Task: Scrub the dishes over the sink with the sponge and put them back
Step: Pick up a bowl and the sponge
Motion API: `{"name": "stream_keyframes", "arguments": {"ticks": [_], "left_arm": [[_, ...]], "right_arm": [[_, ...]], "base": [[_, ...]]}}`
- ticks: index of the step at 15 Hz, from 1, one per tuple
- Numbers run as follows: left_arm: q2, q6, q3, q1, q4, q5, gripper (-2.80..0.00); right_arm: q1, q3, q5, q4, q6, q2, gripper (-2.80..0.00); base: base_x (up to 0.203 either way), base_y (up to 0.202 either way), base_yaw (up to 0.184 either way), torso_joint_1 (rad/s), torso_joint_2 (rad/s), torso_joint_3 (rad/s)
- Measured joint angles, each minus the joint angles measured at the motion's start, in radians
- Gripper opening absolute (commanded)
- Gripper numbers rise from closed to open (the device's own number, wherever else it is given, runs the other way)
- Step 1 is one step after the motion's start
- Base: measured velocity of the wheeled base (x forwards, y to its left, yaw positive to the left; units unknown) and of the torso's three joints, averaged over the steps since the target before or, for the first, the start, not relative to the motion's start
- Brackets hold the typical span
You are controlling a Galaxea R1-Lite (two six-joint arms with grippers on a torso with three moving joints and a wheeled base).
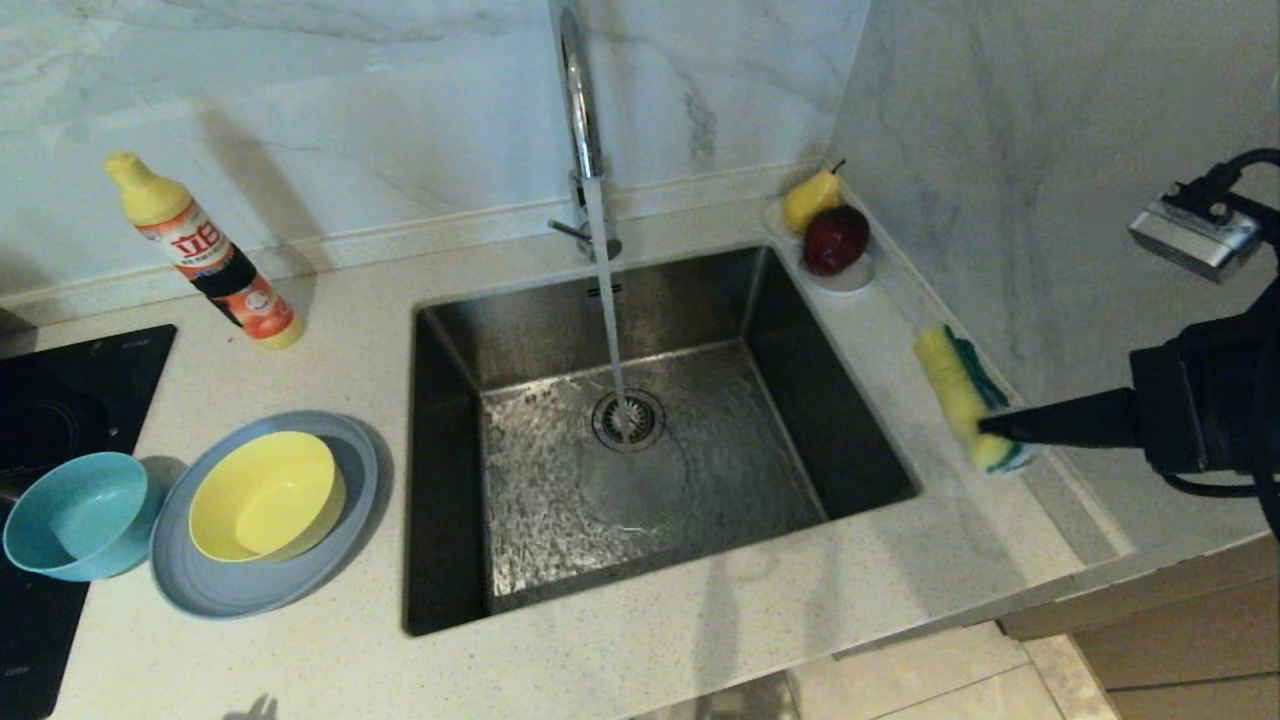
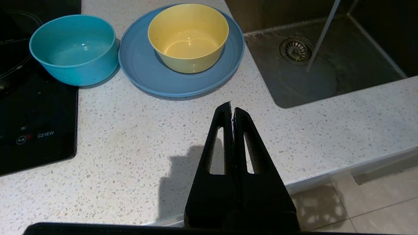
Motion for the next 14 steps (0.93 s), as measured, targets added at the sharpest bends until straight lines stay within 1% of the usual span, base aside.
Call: {"name": "stream_keyframes", "arguments": {"ticks": [3, 5, 9, 14], "left_arm": [[0.000, 0.001, 0.000, 0.000, 0.000, 0.000, -2.80], [0.000, 0.000, 0.000, 0.000, 0.000, 0.000, -2.80], [0.000, 0.000, 0.000, 0.000, -0.001, 0.000, -2.80], [0.000, 0.000, 0.000, 0.000, -0.001, 0.000, -2.80]], "right_arm": [[0.034, 0.011, 0.004, 0.050, 0.002, -0.037, -2.80], [0.056, 0.030, -0.001, 0.057, 0.005, -0.053, -2.80], [0.072, 0.042, -0.009, 0.092, 0.005, -0.075, -2.80], [0.092, 0.053, -0.020, 0.100, 0.008, -0.078, -2.80]], "base": [[0.000, 0.000, 0.000, 0.000, 0.00, 0.000], [0.000, 0.000, 0.000, 0.000, 0.00, 0.000], [0.000, 0.000, 0.000, 0.000, 0.00, 0.000], [0.000, 0.000, 0.000, 0.000, 0.00, 0.000]]}}
